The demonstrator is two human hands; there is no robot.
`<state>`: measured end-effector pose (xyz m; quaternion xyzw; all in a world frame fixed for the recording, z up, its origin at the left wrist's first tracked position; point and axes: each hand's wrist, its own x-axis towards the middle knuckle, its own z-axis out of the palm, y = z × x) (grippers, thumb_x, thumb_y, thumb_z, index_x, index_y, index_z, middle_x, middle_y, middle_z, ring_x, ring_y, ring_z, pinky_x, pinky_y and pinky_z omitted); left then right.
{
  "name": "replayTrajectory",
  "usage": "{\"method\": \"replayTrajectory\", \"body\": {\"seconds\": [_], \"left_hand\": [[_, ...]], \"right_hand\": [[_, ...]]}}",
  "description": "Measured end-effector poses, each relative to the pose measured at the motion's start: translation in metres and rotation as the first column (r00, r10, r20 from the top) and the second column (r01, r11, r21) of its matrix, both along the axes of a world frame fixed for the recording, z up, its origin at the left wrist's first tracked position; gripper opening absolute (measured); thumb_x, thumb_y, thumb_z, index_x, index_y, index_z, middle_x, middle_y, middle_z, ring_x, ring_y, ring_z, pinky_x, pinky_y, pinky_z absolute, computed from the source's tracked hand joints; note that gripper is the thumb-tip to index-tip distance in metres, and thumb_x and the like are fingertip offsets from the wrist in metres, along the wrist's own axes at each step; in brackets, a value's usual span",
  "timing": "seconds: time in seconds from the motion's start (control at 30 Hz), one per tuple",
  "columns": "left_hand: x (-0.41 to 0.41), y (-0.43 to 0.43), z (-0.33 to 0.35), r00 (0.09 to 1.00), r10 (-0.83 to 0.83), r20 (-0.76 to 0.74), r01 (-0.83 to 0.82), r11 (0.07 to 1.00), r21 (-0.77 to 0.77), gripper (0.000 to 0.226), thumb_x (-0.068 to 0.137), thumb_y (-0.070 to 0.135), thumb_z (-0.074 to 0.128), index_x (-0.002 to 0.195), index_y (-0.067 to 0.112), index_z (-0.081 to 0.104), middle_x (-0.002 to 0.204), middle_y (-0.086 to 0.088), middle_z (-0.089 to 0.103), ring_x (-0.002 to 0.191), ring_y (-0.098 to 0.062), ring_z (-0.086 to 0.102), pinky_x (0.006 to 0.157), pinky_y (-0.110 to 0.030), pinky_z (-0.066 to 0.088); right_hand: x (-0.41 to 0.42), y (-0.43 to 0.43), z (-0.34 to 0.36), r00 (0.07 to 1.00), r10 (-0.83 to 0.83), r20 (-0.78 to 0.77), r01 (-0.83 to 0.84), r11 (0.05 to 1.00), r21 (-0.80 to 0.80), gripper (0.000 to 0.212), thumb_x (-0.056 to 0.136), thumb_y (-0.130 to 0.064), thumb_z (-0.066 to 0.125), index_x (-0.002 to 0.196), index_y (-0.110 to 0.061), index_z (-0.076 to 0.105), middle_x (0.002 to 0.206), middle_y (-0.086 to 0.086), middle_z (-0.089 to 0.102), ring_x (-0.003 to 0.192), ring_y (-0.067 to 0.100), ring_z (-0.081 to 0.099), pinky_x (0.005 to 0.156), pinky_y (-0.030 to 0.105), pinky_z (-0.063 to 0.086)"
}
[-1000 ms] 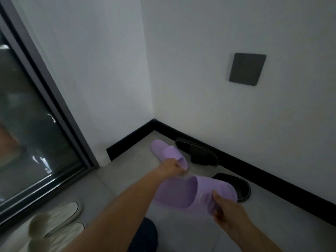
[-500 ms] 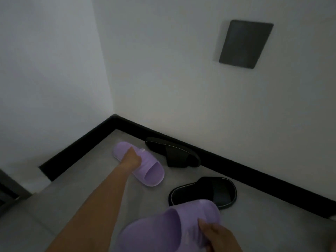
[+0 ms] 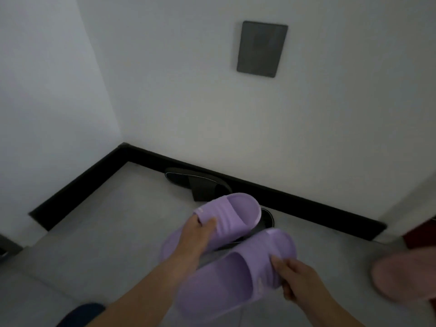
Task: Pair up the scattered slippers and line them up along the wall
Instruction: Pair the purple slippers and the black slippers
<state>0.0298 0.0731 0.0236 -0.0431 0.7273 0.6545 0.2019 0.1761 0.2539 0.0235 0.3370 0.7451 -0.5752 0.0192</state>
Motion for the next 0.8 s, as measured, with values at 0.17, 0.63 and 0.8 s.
{"method": "replayTrajectory", "body": {"seconds": [0.17, 0.63, 0.8], "left_hand": [[0.101, 0.075, 0.047, 0.967, -0.129, 0.222, 0.014, 0.891, 0.454, 0.024, 0.093, 0.011, 0.053, 0.115, 0.004, 0.058, 0.126, -0.024, 0.059, 0.105, -0.033, 0.062, 0.087, -0.041, 0.050], [0.506, 0.400, 0.079, 0.719, -0.639, 0.275, 0.594, 0.769, 0.234, 0.029, 0.091, 0.012, 0.054, 0.113, -0.007, 0.058, 0.101, -0.029, 0.061, 0.087, -0.031, 0.058, 0.072, -0.038, 0.045], [0.668, 0.508, 0.031, 0.607, -0.710, 0.357, 0.753, 0.658, 0.030, 0.042, 0.091, 0.018, 0.056, 0.119, -0.012, 0.049, 0.093, -0.024, 0.059, 0.104, -0.038, 0.060, 0.084, -0.034, 0.050]], "right_hand": [[0.066, 0.060, 0.044, 1.000, -0.002, -0.009, 0.004, 0.988, 0.152, 0.044, 0.084, -0.040, 0.065, 0.054, -0.016, 0.045, 0.038, -0.002, 0.044, 0.034, 0.009, 0.040, 0.041, 0.019, 0.032], [0.520, 0.320, 0.076, 0.807, -0.565, 0.173, 0.562, 0.824, 0.072, 0.054, 0.078, -0.023, 0.076, 0.033, -0.015, 0.048, 0.033, 0.001, 0.030, 0.026, 0.013, 0.025, 0.034, 0.014, 0.020], [0.686, 0.375, 0.036, 0.530, -0.809, 0.255, 0.827, 0.559, 0.052, 0.026, 0.076, -0.022, 0.077, 0.063, -0.002, 0.067, 0.034, 0.000, 0.032, 0.026, 0.012, 0.023, 0.037, 0.013, 0.019]]}}
